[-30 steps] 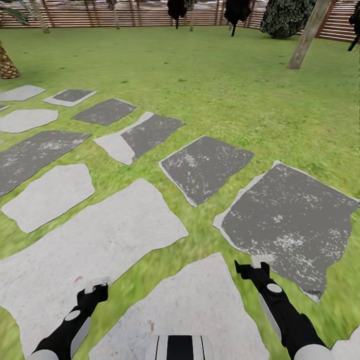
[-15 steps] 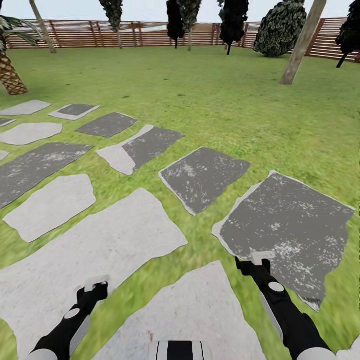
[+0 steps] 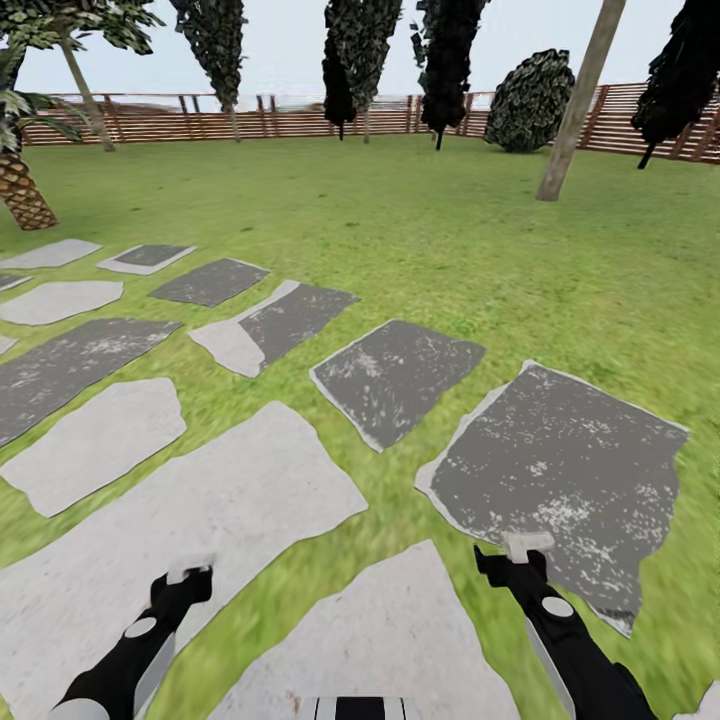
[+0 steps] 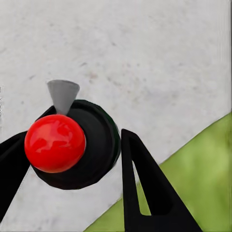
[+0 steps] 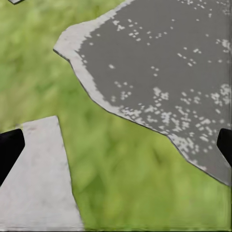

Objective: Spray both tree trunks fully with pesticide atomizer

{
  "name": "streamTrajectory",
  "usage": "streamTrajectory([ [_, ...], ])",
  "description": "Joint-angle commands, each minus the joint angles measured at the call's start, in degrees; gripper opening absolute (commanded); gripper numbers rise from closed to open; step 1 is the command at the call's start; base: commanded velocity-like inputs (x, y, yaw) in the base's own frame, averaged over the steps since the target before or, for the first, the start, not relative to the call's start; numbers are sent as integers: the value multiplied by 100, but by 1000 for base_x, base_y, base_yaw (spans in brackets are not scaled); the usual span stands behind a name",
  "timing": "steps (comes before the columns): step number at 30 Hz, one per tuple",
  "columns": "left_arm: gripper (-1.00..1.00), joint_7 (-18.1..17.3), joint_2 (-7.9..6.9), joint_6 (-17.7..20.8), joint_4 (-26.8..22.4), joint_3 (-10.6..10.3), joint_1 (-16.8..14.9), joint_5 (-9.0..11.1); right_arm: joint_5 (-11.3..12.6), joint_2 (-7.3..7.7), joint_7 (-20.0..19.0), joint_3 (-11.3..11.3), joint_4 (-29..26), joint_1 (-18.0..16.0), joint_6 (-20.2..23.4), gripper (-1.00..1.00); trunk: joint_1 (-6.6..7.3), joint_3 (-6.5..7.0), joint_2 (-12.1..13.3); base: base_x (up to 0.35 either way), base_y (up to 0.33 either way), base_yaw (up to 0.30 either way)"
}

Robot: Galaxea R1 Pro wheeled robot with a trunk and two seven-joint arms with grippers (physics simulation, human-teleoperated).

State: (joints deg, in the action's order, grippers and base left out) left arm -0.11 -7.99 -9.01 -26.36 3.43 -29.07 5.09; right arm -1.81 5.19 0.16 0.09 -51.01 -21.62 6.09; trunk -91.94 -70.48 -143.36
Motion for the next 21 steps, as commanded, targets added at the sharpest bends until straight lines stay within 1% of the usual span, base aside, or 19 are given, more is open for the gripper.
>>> streamTrajectory([
  [1,-100,2,-6,2,13,-8,0,32,-18,0,2,-1,53,-1,23,100,3,28,0,0,0,-88],
  [4,-100,33,-48,81,59,-5,7,-23,-18,-18,-2,-13,479,3,-119,100,11,122,4,0,0,-88],
  [5,-100,61,-71,99,88,31,119,-30,-14,-17,-3,-14,974,7,-490,100,14,153,5,0,0,-88],
  [6,-100,65,-70,82,87,36,194,-20,-11,-12,-1,-12,1138,8,-657,100,16,184,7,0,0,-88],
  [8,-100,67,-65,62,68,47,399,4,-6,-4,-17,-10,1518,8,-1283,100,21,246,9,0,0,-84],
  [9,-100,62,-64,59,67,49,469,16,-5,-2,-22,-9,1709,8,-1703,100,24,277,11,0,0,-78],
  [11,-100,61,-54,58,64,47,513,19,-4,-3,-24,-9,2012,9,-2125,100,49,335,52,0,0,-76],
  [15,-100,68,-32,58,43,44,537,-2,-1,-17,-10,-14,2563,9,-2457,100,136,442,213,0,0,-61],
  [18,-100,63,-36,82,21,54,541,19,-3,-40,3,-12,2741,9,-2545,100,202,509,333,0,0,-18],
  [21,-100,71,-9,78,9,63,543,17,-4,-38,4,-10,2812,9,-2574,100,268,565,453,0,0,-3],
])
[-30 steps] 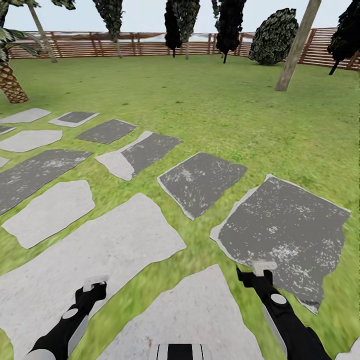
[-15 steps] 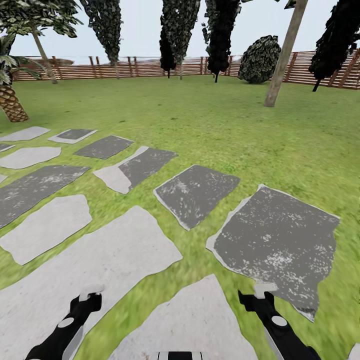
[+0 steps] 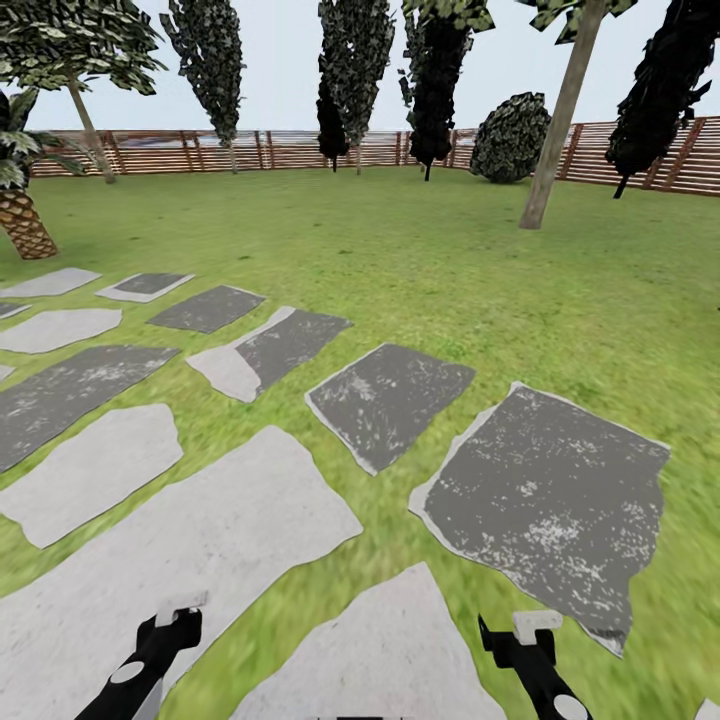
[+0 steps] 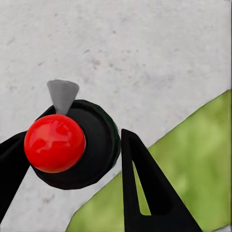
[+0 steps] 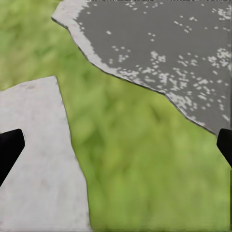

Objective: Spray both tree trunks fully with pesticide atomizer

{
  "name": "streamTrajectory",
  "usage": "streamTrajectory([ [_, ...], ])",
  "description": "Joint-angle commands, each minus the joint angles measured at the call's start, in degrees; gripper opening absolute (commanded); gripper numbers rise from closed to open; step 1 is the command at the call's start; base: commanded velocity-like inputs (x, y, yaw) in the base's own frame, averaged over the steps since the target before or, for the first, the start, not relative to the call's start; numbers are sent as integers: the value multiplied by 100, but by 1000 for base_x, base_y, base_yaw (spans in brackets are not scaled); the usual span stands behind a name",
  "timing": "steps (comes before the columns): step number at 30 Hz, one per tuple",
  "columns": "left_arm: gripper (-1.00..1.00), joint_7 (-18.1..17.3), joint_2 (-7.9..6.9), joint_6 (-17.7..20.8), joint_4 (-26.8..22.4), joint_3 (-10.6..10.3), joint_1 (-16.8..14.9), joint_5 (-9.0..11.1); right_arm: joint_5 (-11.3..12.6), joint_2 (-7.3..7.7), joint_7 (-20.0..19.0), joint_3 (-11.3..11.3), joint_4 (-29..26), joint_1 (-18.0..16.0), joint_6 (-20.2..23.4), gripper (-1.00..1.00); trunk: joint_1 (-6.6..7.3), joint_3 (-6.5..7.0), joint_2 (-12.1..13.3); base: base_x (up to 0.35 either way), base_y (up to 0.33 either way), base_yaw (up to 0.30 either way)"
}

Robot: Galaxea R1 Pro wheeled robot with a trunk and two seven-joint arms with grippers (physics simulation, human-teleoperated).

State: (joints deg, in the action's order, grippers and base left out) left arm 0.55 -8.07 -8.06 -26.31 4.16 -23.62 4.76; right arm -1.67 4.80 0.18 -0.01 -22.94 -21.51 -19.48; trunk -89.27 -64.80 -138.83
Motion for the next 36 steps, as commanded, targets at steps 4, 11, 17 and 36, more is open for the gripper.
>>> streamTrajectory([
  [4,-100,6,-40,-13,-2,-5,-2,62,-17,-12,0,-7,28,-2,-20,100,90,68,160,0,0,0],
  [11,-100,1,-54,-14,2,-11,-2,68,-4,-23,4,-8,27,-2,-21,100,243,194,441,0,0,-82],
  [17,-100,1,-54,-16,2,-12,-2,69,3,-23,7,-8,32,-2,-21,100,375,302,682,0,0,-276],
  [36,-100,7,-54,-29,56,-18,-2,69,7,-23,5,1,35,-2,-21,100,661,535,1203,0,0,-296],
])
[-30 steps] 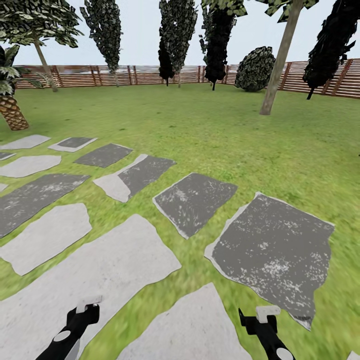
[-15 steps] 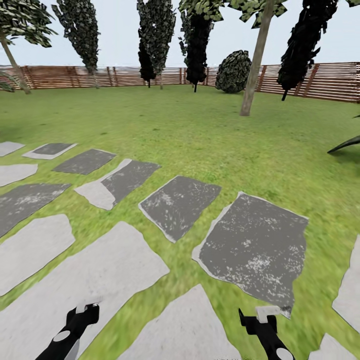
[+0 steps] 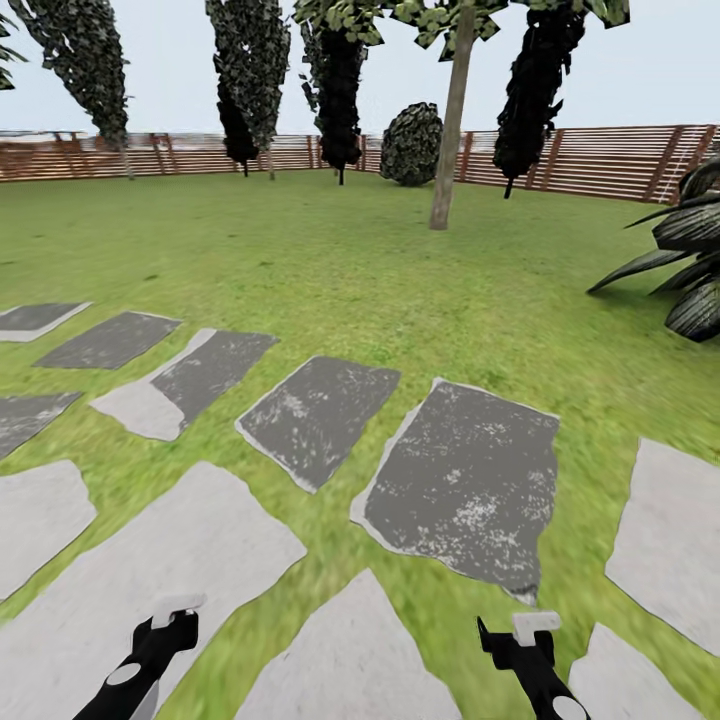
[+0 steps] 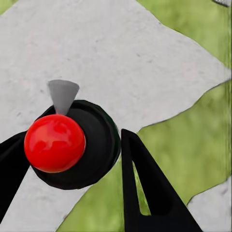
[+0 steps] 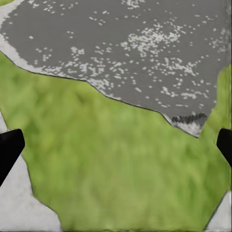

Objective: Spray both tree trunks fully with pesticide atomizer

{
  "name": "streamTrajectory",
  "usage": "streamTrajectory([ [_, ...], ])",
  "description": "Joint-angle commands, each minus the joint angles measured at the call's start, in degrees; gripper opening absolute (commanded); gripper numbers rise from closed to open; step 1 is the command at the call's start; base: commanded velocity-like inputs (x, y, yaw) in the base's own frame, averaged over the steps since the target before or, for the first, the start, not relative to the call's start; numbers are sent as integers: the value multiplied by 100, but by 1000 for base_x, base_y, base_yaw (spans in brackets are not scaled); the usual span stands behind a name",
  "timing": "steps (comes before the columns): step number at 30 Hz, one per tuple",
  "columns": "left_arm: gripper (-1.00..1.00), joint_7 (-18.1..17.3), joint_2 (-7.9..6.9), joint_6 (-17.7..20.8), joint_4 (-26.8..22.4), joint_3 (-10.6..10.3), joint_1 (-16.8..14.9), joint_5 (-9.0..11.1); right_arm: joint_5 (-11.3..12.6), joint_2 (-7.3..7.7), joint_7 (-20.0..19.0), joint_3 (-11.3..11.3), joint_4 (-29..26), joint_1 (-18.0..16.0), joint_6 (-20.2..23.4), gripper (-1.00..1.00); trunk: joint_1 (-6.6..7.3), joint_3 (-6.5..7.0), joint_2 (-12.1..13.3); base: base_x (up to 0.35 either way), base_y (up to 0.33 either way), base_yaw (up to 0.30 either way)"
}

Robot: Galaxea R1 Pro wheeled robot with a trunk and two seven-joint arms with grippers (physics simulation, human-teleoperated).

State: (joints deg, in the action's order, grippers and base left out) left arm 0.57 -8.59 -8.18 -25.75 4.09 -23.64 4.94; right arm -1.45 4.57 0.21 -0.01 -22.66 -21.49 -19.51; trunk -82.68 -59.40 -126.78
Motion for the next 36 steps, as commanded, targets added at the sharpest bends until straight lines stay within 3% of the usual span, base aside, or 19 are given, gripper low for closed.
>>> streamTrajectory([
  [1,-100,8,-2,-20,0,-11,-1,51,-14,0,2,1,7,-5,-18,100,1,-4,-2,0,0,-298],
  [22,-100,14,-2,-26,26,-4,-1,60,-13,0,4,1,7,-5,-18,100,1,50,-2,300,0,-271],
  [36,-100,14,-2,-26,26,-4,-1,60,-16,0,-8,1,7,-5,-9,100,1,61,-2,336,0,-28],
])
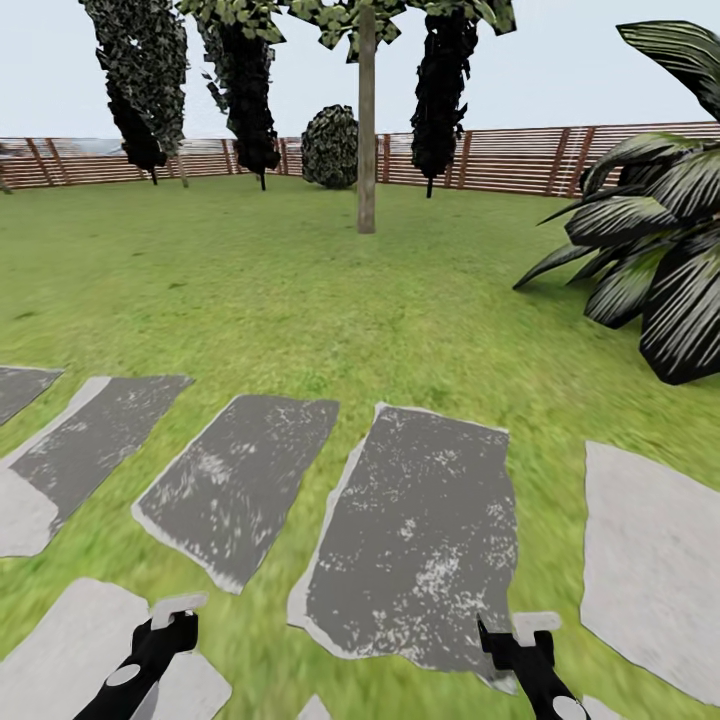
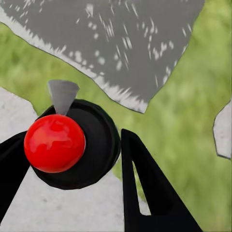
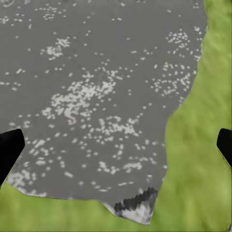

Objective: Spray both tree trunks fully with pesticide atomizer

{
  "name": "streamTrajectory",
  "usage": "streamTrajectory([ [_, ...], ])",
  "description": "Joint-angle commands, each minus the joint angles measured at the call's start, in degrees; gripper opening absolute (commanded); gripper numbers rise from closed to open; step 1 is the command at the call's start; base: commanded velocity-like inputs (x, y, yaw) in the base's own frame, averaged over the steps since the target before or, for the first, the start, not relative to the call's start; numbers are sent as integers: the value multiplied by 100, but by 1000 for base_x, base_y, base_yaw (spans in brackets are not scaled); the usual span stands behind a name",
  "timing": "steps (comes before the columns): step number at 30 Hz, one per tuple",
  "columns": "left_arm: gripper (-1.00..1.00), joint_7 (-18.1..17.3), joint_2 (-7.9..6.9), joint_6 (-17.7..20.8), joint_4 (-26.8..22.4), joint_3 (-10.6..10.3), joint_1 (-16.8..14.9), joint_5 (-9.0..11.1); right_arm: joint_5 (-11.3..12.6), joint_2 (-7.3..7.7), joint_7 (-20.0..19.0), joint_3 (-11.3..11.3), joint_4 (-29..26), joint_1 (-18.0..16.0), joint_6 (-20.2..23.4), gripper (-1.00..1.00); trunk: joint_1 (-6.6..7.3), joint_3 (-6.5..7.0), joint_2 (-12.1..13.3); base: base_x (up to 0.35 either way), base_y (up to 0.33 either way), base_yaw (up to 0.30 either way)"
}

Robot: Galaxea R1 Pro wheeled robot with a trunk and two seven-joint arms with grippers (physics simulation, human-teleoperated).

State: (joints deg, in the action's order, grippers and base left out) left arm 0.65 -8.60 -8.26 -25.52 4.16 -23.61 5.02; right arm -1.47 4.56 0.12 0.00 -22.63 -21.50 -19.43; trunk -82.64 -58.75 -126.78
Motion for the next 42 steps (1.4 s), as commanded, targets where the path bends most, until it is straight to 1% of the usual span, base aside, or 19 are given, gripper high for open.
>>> streamTrajectory([
  [1,-100,6,-1,-18,3,-11,-3,52,-17,1,3,0,4,-3,-17,100,-3,-4,-1,336,0,0],
  [42,-100,6,-1,-18,3,-11,-3,52,-29,1,6,-8,4,-3,-17,100,-3,-4,-1,336,0,0],
])
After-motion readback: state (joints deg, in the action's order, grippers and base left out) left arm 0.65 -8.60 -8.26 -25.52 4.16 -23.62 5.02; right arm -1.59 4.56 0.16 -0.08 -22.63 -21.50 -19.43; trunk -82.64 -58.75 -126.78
